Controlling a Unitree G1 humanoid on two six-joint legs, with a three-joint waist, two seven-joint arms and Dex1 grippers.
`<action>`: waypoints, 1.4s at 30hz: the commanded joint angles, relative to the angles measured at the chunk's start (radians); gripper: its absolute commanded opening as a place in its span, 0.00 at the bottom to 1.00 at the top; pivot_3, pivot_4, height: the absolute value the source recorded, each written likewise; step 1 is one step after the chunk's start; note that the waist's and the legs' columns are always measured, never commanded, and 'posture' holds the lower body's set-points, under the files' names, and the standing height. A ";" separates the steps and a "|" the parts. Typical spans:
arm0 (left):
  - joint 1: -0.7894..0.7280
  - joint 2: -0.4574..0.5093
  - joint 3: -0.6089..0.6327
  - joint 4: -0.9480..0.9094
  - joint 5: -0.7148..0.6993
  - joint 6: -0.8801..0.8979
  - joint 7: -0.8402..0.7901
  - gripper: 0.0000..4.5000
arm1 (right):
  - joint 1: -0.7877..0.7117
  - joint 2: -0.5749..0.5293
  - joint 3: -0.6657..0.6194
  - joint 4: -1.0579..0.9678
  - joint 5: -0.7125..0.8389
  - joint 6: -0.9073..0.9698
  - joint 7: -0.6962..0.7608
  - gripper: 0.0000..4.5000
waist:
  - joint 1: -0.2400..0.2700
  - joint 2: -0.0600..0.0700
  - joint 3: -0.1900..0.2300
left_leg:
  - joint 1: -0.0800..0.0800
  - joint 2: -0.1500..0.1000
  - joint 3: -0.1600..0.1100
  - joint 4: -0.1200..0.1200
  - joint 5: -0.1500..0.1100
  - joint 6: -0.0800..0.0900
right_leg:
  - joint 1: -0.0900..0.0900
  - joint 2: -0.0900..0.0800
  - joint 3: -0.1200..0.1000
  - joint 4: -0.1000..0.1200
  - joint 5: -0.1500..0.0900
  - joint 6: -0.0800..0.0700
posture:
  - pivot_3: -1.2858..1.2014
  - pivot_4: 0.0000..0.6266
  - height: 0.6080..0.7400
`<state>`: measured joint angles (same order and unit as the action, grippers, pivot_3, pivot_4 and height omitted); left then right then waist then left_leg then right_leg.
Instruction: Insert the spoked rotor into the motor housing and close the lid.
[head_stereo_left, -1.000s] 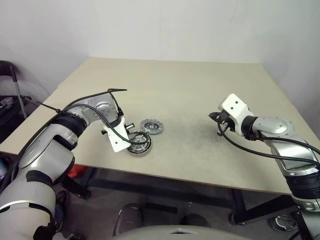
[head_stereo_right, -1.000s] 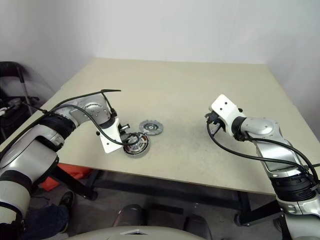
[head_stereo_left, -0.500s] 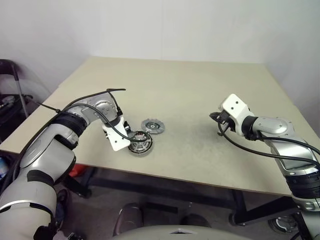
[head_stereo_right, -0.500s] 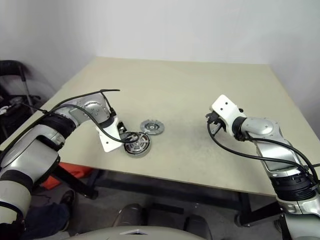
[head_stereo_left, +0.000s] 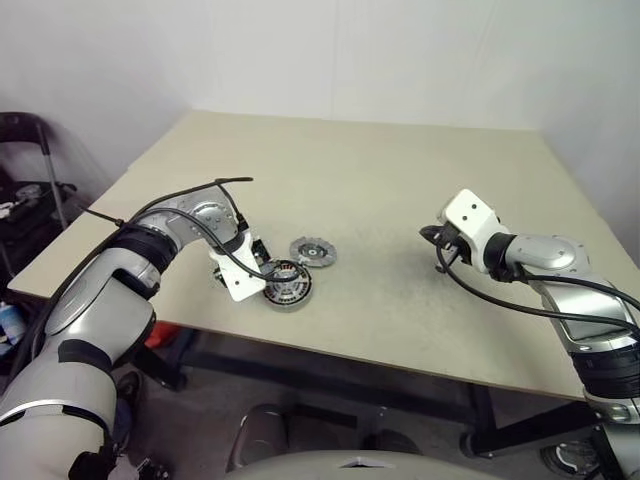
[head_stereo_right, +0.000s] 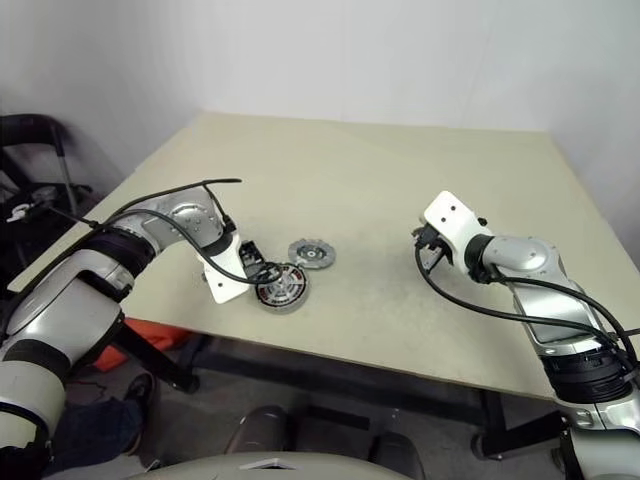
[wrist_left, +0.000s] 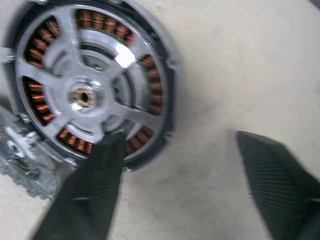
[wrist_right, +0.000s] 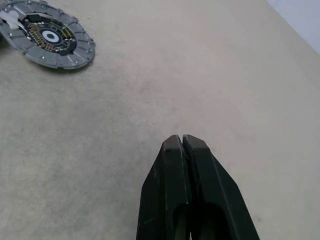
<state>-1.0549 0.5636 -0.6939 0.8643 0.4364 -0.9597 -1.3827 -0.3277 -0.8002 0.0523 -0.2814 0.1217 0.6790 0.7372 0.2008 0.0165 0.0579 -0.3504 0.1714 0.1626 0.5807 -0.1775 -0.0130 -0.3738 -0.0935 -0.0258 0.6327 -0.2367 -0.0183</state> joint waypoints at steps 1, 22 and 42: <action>-0.025 -0.023 0.016 -0.023 -0.016 0.033 0.003 0.94 | -0.011 -0.016 -0.011 -0.008 -0.010 -0.025 0.003 0.00 | 0.000 -0.001 0.000 | 0.000 0.000 0.000 0.000 0.000 0.000 | 0.000 0.000 0.000 0.000 0.000 0.000 | 0.52 0.00 1.00; -0.008 0.017 -0.017 0.004 -0.038 -0.062 -0.069 0.60 | -0.040 -0.008 0.013 0.010 -0.019 -0.025 -0.004 0.00 | -0.018 -0.002 0.001 | -0.022 0.001 0.000 0.001 0.002 -0.003 | -0.023 0.002 0.000 0.004 0.004 -0.007 | 0.52 0.00 1.00; 0.009 0.007 -0.015 -0.002 -0.024 -0.063 -0.058 0.14 | -0.024 -0.021 -0.005 0.001 -0.011 -0.033 0.005 0.00 | -0.020 0.000 -0.001 | -0.016 0.001 0.001 0.001 0.002 -0.003 | -0.017 0.001 0.000 0.004 0.001 -0.001 | 0.52 0.00 1.00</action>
<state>-1.0595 0.5789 -0.6906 0.8630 0.4111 -1.0212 -1.4338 -0.3405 -0.8051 0.0848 -0.2515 0.1126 0.6625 0.7410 0.1810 0.0161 0.0571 -0.3657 0.1723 0.1632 0.5818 -0.1756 -0.0160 -0.3904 -0.0924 -0.0260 0.6369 -0.2364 -0.0187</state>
